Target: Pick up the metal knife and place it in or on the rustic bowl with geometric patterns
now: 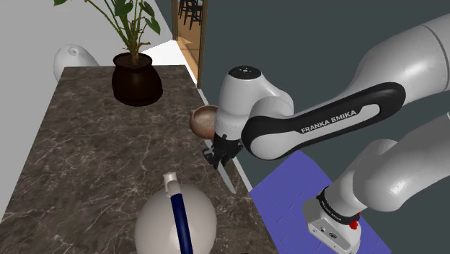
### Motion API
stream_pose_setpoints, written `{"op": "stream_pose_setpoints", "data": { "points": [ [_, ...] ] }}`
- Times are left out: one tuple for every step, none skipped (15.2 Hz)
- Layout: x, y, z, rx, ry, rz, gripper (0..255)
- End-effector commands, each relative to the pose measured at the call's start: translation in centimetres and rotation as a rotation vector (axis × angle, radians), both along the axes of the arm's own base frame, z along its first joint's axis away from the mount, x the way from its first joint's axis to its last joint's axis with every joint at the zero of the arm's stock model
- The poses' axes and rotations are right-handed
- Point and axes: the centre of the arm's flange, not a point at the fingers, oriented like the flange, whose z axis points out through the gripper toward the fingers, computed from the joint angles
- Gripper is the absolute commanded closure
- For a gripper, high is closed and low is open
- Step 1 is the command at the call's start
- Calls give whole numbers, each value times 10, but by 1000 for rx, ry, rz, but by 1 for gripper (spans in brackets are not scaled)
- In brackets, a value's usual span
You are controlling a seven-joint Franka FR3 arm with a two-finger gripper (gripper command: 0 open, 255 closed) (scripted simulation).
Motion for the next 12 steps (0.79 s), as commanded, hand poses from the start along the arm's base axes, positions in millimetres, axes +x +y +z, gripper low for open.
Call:
{"op": "stream_pose_setpoints", "data": {
  "points": [
    [0,0,8,0,0,0,255],
    [0,0,13,0,0,0,255],
    [0,0,19,0,0,0,255],
    [0,0,24,0,0,0,255],
    [0,0,29,0,0,0,255],
    [0,0,34,0,0,0,255],
    [0,0,40,0,0,0,255],
    [0,0,45,0,0,0,255],
    [0,0,50,0,0,0,255],
    [0,0,55,0,0,0,255],
    [0,0,61,0,0,0,255],
    [0,0,66,0,0,0,255]
  ]
}}
